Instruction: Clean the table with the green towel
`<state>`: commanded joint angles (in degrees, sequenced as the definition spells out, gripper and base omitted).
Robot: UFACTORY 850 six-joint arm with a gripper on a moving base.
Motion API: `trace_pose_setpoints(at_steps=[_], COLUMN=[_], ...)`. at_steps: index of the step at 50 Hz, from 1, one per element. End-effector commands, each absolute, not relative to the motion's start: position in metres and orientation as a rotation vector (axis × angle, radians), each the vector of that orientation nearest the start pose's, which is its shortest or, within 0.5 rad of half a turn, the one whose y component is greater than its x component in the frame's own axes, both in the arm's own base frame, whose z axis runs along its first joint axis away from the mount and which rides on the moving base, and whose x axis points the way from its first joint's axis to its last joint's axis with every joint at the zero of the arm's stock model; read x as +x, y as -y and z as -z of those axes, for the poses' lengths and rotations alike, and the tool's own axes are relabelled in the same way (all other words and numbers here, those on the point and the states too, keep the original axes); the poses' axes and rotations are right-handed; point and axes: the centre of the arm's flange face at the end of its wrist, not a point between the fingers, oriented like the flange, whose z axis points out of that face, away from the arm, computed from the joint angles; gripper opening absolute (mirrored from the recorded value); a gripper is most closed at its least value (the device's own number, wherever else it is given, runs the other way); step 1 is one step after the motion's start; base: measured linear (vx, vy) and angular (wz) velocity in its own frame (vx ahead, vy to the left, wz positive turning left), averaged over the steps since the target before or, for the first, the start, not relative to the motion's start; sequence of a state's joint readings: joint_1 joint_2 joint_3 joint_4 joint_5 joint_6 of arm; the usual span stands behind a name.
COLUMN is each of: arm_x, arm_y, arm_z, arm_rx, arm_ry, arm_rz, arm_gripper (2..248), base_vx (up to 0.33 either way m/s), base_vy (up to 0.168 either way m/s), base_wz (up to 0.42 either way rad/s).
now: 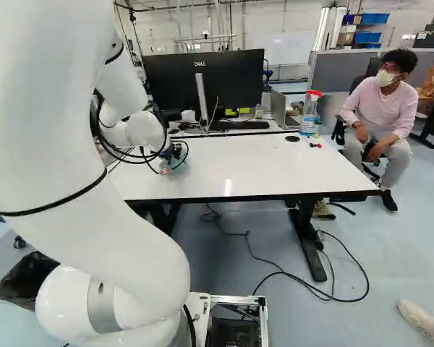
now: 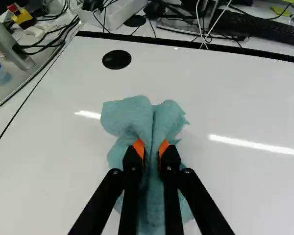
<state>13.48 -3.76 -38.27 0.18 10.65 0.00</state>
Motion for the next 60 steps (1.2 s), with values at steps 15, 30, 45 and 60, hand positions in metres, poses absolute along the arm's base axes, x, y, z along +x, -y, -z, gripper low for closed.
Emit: trace_pose_setpoints(at_steps=[15,30,45,60], arm_x=[0.429,0.415,0.398,0.380], arm_y=[-0.103,-0.102,-0.103,-0.102], arm_z=[-0.434,-0.445,-0.457,-0.470], arm_rx=[-2.845,-2.885,-2.919,-2.947], arm_ry=[0.332,0.345,0.368,0.384], arm_rz=[1.071,0.971,0.870,0.783], arm_gripper=[51,51,51,51], base_vx=[0.000,0.000,0.000,0.000], base_vy=[0.000,0.000,0.000,0.000], base_wz=[0.000,0.000,0.000,0.000])
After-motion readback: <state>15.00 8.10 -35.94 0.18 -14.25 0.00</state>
